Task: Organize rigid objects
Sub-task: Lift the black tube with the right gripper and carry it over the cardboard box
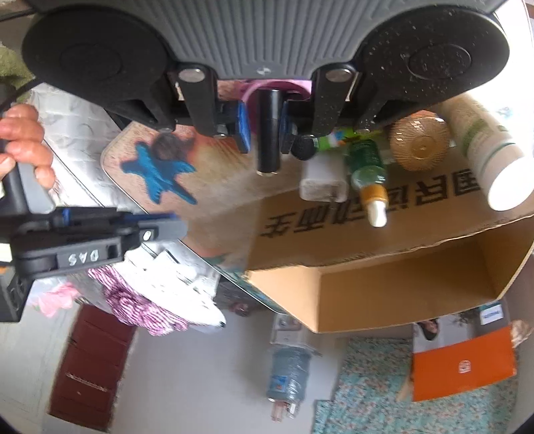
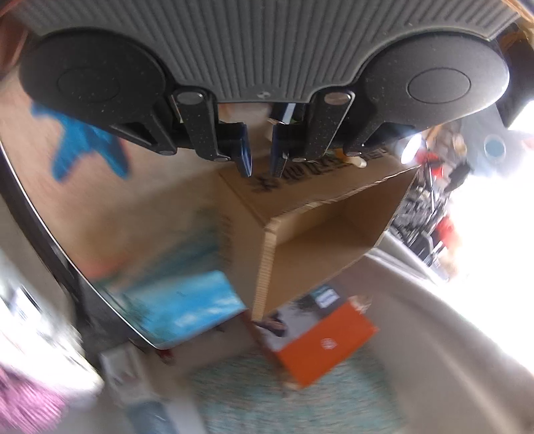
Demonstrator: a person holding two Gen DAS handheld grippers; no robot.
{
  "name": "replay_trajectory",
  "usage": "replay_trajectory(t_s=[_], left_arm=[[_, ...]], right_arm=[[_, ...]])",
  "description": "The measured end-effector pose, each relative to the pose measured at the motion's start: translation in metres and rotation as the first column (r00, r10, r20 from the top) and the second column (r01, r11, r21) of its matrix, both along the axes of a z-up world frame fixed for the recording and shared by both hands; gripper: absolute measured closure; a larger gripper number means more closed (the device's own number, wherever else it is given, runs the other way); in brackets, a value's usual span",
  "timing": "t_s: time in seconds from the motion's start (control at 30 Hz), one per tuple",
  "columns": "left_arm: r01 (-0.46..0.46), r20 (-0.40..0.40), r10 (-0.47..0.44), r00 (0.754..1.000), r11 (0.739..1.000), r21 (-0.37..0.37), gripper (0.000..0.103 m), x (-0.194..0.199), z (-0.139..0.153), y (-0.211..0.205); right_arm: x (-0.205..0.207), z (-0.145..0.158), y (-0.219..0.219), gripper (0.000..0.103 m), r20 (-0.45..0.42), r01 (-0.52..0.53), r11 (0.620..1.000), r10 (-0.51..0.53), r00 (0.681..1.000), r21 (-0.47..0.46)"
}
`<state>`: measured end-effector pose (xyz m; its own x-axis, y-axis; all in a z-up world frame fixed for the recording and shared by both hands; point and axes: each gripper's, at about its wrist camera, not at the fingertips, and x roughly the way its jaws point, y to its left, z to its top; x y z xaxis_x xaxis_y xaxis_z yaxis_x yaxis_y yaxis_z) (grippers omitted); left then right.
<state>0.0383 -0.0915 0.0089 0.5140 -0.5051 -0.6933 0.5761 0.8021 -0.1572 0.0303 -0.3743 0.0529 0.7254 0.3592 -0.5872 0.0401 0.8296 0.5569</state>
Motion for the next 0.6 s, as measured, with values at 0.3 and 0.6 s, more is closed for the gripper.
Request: replay_trajectory(t_s=[0.3, 0.6], left_arm=[[0.014, -0.016, -0.012, 1.000, 0.995, 0.101, 0.079, 0.007, -0.017, -0.024], [0.027, -0.040, -0.021, 0.999, 0.988, 0.155, 0.079, 0.020, -0.031, -0.031]], right_arm=[[-0.003, -0.059, 0.015, 0.070, -0.134, -0.019, 0.982, 0.045, 0.990, 0.187], [0.035, -0.084, 0.040, 0.060, -0.127, -0.071, 0.972, 0.101, 0.987, 0.222]])
